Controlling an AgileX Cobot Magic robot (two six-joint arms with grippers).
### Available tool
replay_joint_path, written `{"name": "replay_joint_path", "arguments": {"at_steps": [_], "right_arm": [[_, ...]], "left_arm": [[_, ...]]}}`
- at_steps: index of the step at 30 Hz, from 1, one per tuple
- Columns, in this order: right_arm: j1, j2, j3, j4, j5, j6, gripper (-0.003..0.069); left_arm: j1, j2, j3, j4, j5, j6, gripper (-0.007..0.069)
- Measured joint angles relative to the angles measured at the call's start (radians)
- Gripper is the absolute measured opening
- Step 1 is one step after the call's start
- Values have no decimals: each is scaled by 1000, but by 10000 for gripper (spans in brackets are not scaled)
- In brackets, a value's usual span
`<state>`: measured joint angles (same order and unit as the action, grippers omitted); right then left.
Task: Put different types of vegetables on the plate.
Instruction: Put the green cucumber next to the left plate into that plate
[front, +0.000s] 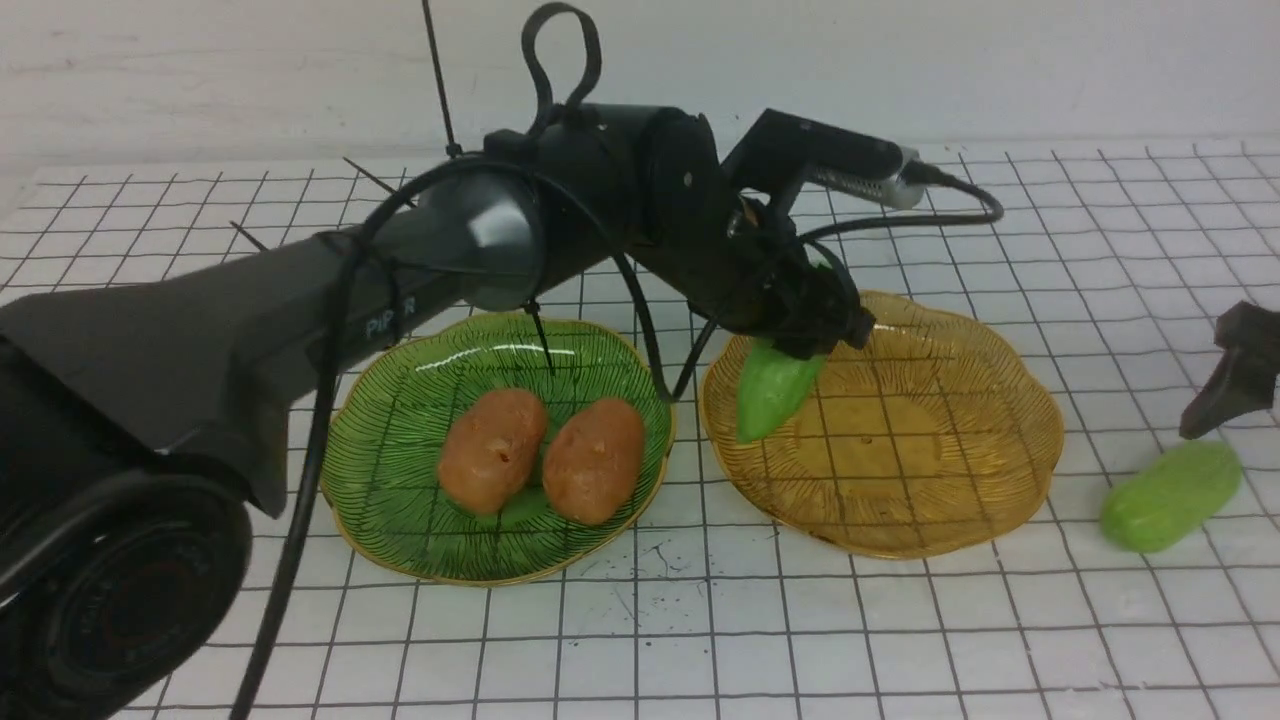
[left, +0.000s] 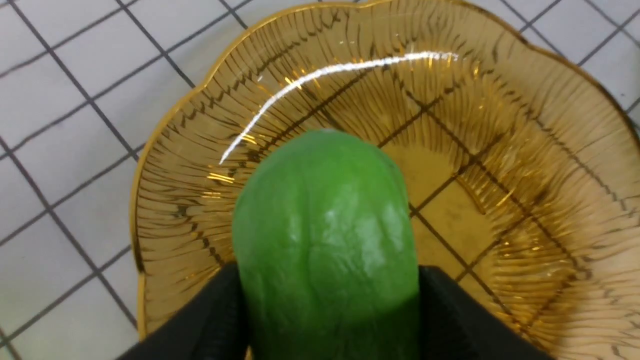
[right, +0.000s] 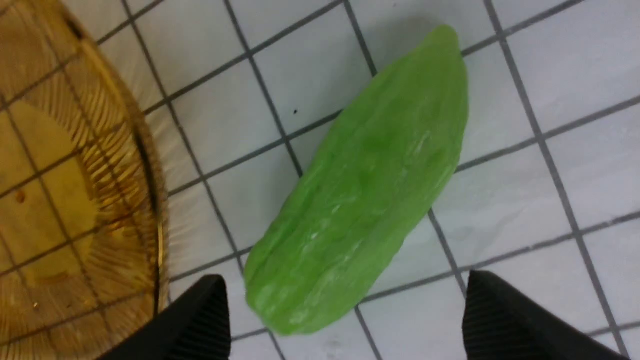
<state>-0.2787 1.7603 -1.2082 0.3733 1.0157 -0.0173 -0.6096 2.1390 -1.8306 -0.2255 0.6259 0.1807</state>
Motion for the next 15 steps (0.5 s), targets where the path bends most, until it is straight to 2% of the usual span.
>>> {"name": "replay_joint_path", "arguments": {"at_steps": [6, 12, 15], "right_arm": [[0, 68, 0, -1, -54, 17, 568], [-1, 129, 0, 0, -110, 17, 568], [-2, 141, 0, 21, -119, 17, 568]], "left_arm": [[0, 27, 0, 17, -5, -3, 372], [0, 29, 0, 33, -6, -3, 491], [0, 29, 0, 33, -5, -3, 521]]}}
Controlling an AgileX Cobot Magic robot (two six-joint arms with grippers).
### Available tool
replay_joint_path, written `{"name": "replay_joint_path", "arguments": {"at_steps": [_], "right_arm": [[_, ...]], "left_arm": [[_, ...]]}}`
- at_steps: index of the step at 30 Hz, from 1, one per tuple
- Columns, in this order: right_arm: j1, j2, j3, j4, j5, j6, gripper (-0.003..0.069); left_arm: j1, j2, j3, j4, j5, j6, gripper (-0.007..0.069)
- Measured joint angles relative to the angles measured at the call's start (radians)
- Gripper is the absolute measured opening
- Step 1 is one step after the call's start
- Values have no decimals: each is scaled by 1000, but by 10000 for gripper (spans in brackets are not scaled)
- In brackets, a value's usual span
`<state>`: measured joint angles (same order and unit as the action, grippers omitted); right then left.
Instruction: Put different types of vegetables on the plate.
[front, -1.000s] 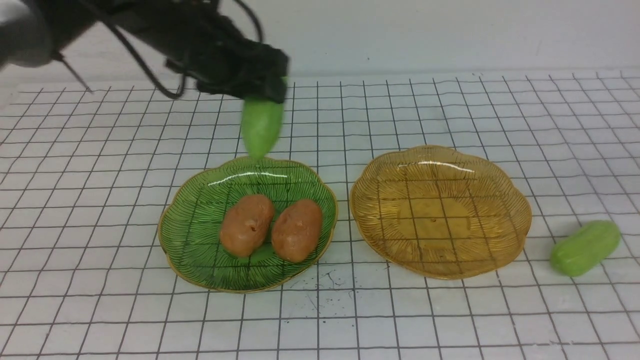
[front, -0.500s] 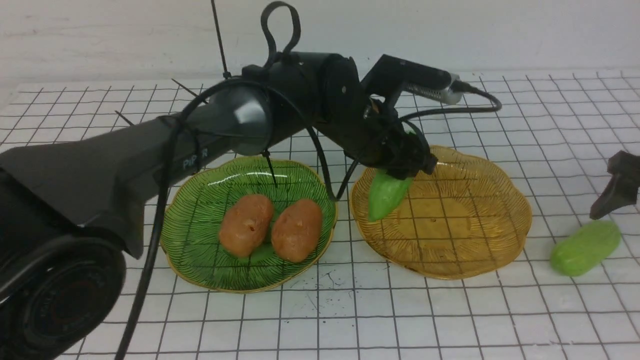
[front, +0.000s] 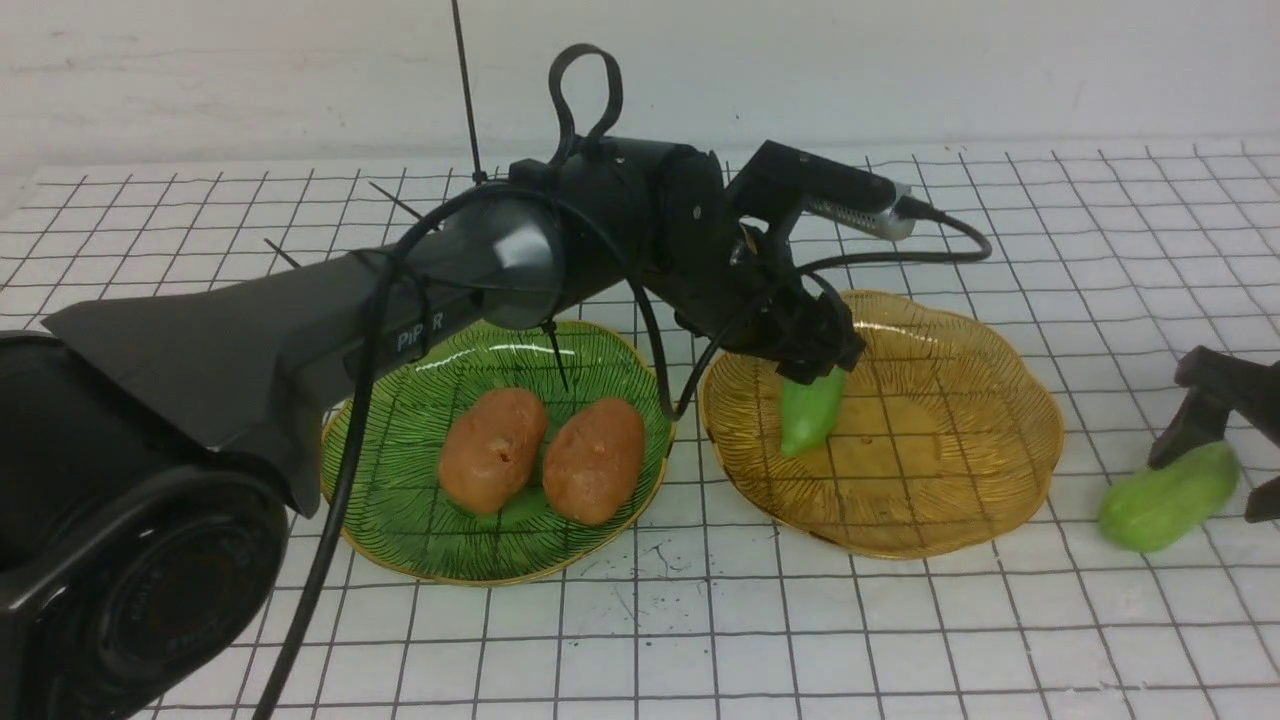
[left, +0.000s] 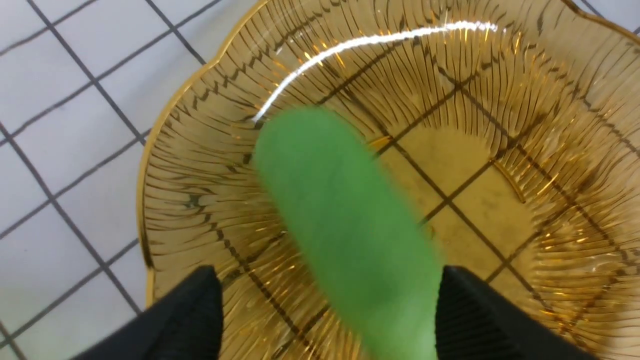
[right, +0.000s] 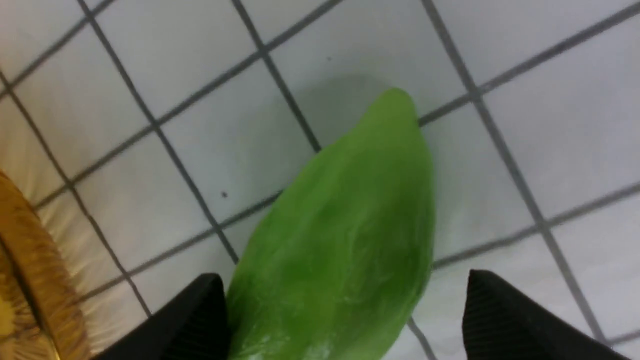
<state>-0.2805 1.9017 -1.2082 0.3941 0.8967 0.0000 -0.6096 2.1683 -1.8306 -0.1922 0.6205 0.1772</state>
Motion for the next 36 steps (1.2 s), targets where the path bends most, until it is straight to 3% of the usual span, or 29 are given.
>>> {"name": "replay_joint_path", "arguments": {"at_steps": [3, 7, 10, 13, 16, 19, 23, 26, 27, 36], "right_arm": [[0, 1, 0, 10, -3, -27, 540], [0, 1, -2, 6, -11, -78, 411], [0, 1, -4, -17, -13, -94, 412], [-9, -9, -7, -48, -12, -94, 412], [-30, -58, 0, -60, -2, -94, 412], [-38, -152, 0, -26, 5, -113, 412], [-9, -263, 0, 127, 6, -209, 412], [62, -292, 0, 243, -10, -317, 412], [129, -292, 0, 298, -45, -381, 412], [435, -171, 0, 352, -287, -450, 412]], "left_arm": [[0, -3, 0, 0, 13, -6, 527], [0, -29, 0, 1, 43, -19, 468], [0, -75, 0, 17, 67, -22, 346], [13, -173, 0, 61, 120, -24, 111], [39, -239, 0, 85, 162, -25, 21], [67, -298, 0, 95, 195, -25, -2], [111, -360, 0, 97, 248, -25, -8], [136, -395, 0, 97, 292, -25, -8], [157, -418, 2, 101, 330, -16, -8], [197, -544, 141, 156, 370, -10, -8]]}}
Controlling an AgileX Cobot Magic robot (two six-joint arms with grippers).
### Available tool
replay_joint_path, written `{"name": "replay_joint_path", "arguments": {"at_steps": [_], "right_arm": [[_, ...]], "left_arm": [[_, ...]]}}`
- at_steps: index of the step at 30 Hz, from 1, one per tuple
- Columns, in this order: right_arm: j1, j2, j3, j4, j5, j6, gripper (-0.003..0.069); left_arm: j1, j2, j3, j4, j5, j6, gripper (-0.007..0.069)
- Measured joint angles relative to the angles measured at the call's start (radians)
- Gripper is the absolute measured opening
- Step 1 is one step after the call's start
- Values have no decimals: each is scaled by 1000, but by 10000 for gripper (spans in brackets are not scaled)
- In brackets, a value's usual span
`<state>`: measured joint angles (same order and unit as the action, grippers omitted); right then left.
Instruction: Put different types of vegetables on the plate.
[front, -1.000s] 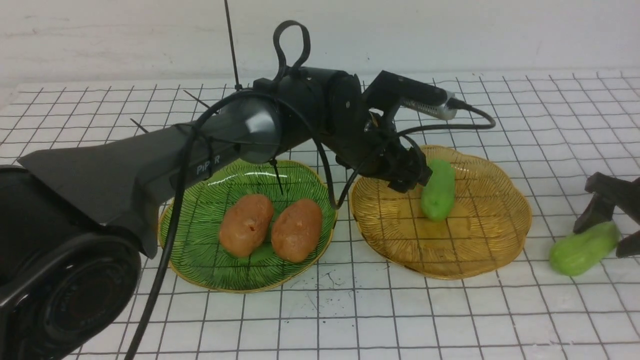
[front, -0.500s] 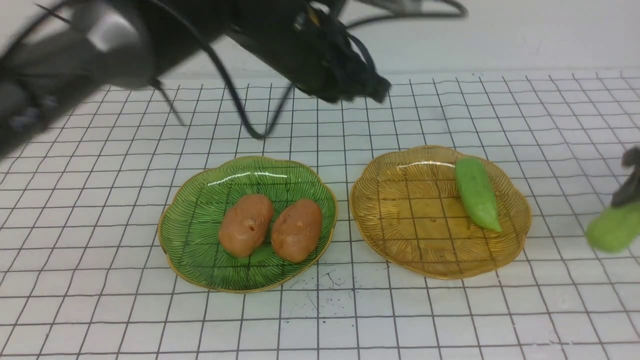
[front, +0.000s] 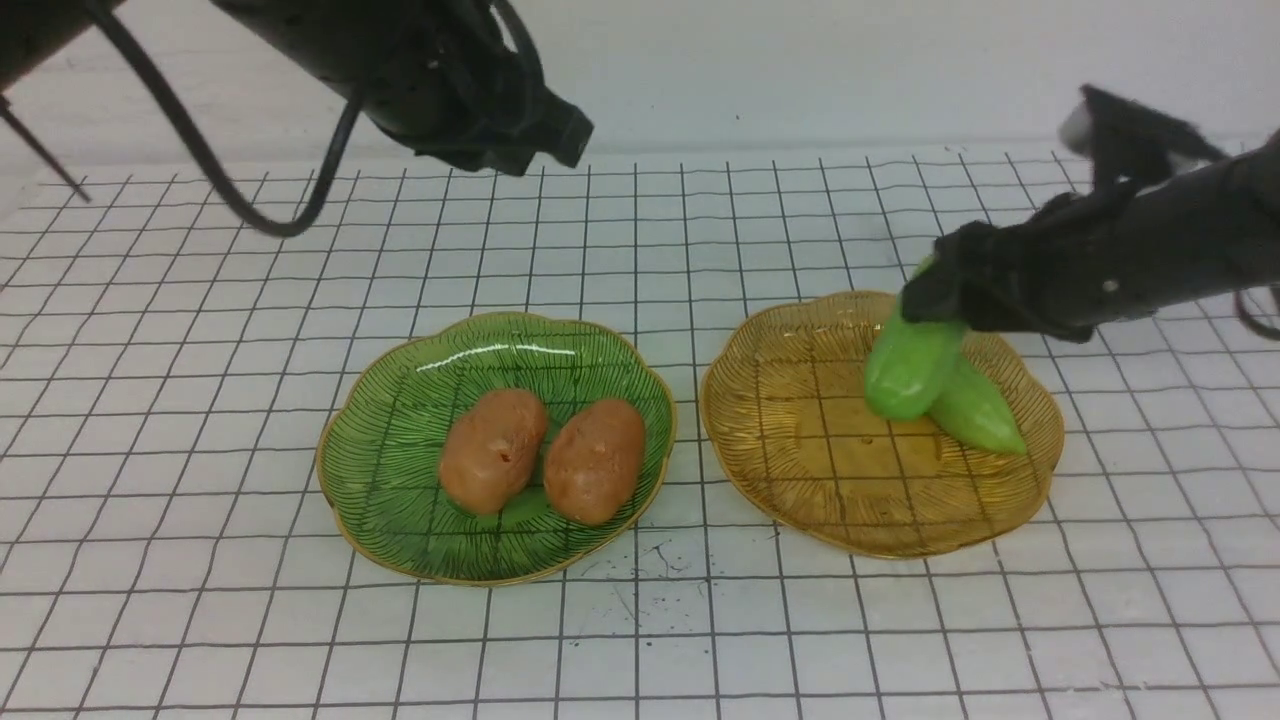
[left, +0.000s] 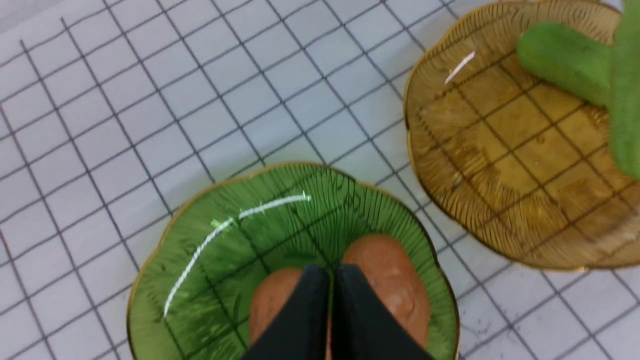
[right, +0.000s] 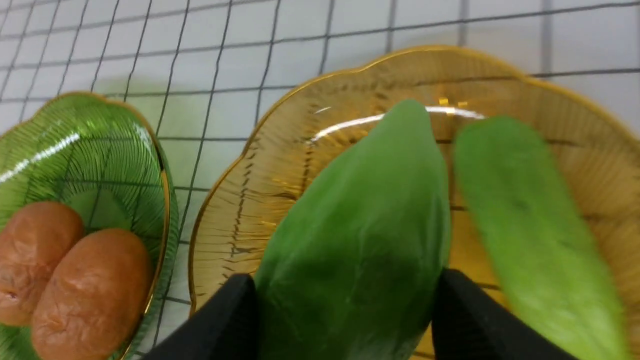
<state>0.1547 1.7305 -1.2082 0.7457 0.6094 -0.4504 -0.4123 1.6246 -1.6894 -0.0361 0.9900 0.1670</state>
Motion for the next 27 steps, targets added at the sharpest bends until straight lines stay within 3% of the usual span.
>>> {"name": "replay_joint_path", "arguments": {"at_steps": [6, 11, 13, 16, 22, 25, 27], "right_arm": [[40, 62, 0, 4, -29, -14, 550], [38, 6, 0, -2, 3, -19, 551], [30, -43, 1, -9, 27, -22, 517], [1, -146, 1, -32, 57, -22, 408], [-76, -448, 1, -73, 94, -25, 109], [-110, -618, 1, -107, 96, -26, 20], [-125, -717, 1, -137, 96, -26, 1]], "left_arm": [[0, -246, 276, 21, -82, -33, -8], [0, -447, 475, 21, -118, -46, -8], [0, -494, 525, 21, -128, -52, -8], [0, -584, 591, 22, -141, -73, -8], [0, -742, 704, 60, -178, -146, -8], [0, -804, 745, 91, -198, -195, -8], [0, -854, 774, 114, -209, -229, -8]]}}
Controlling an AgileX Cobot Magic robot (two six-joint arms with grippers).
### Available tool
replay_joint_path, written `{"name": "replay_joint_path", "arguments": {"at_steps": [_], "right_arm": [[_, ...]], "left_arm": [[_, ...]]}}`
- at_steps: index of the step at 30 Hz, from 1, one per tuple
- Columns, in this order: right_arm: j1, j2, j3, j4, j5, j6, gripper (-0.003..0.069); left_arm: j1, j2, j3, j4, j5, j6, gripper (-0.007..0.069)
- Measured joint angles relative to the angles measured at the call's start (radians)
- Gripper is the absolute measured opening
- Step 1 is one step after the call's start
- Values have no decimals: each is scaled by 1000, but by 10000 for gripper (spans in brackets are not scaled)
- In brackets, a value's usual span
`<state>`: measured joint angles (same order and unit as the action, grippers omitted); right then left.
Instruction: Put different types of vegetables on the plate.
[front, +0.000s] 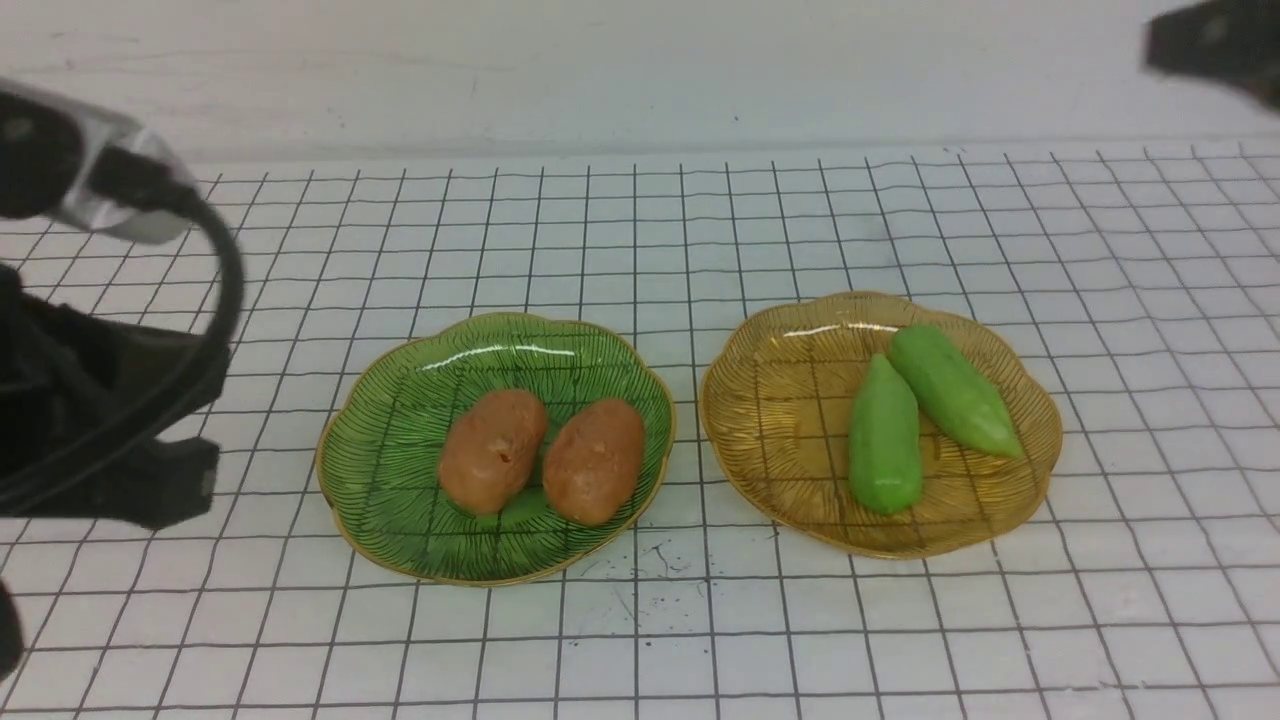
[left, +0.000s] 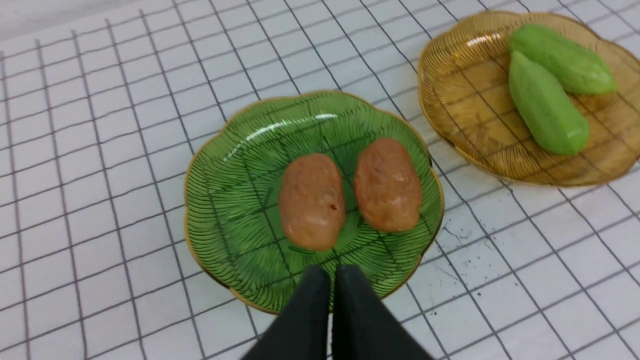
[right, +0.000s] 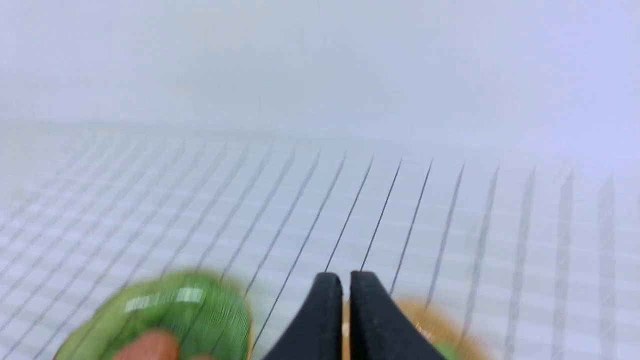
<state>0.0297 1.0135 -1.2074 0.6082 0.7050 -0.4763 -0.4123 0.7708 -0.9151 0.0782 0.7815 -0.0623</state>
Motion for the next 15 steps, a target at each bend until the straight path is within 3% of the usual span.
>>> {"name": "replay_joint_path", "arguments": {"at_steps": [4, 7, 15], "right_arm": [[-21, -192, 0, -87, 0, 3, -11], [-33, -432, 49, -188, -41, 83, -13], [-34, -875, 408, -349, -305, 311, -13]], "left_arm": [[0, -53, 30, 23, -1, -39, -8], [0, -101, 61, 35, -3, -66, -8], [0, -138, 76, 32, -1, -76, -7]]}}
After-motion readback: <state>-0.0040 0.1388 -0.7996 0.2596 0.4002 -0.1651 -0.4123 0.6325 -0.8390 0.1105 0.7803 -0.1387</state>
